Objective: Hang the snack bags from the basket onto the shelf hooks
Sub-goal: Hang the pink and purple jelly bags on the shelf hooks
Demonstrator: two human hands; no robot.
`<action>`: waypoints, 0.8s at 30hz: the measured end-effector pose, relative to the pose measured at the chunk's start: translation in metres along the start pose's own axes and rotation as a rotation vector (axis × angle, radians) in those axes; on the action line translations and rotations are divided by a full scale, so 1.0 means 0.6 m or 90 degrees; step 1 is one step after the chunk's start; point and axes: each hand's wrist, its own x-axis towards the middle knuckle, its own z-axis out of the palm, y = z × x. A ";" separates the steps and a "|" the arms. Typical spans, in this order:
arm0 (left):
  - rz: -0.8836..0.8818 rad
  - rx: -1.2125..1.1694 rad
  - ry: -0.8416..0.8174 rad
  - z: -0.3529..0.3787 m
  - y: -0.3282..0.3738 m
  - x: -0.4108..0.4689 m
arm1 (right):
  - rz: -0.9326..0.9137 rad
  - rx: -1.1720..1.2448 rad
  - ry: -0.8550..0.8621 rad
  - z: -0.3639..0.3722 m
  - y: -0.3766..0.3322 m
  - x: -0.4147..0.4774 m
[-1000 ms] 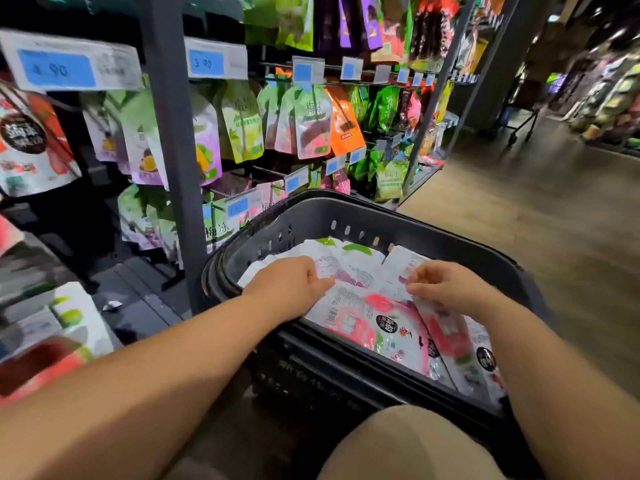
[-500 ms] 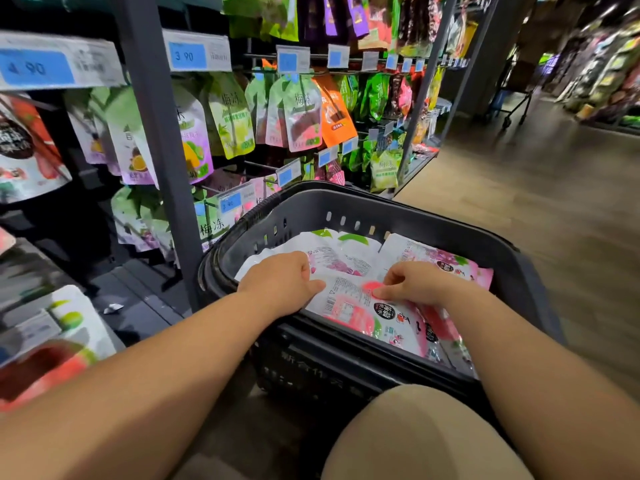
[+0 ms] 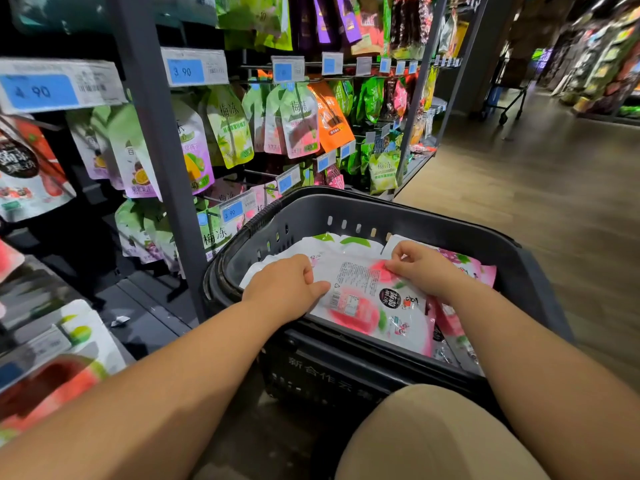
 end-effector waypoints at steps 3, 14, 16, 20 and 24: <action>0.004 -0.014 -0.005 0.002 -0.003 0.001 | 0.035 0.104 0.048 -0.003 0.005 0.000; 0.015 -0.020 0.004 -0.004 -0.001 -0.005 | 0.073 0.447 0.261 -0.022 0.015 -0.002; 0.017 -0.020 0.005 -0.004 0.000 -0.006 | 0.074 0.490 0.213 -0.023 0.015 -0.005; 0.020 -0.023 0.015 -0.002 -0.001 -0.006 | 0.034 0.511 0.153 -0.024 0.007 -0.010; 0.034 -0.027 0.023 -0.001 -0.004 -0.005 | -0.034 0.581 0.108 -0.028 0.004 -0.018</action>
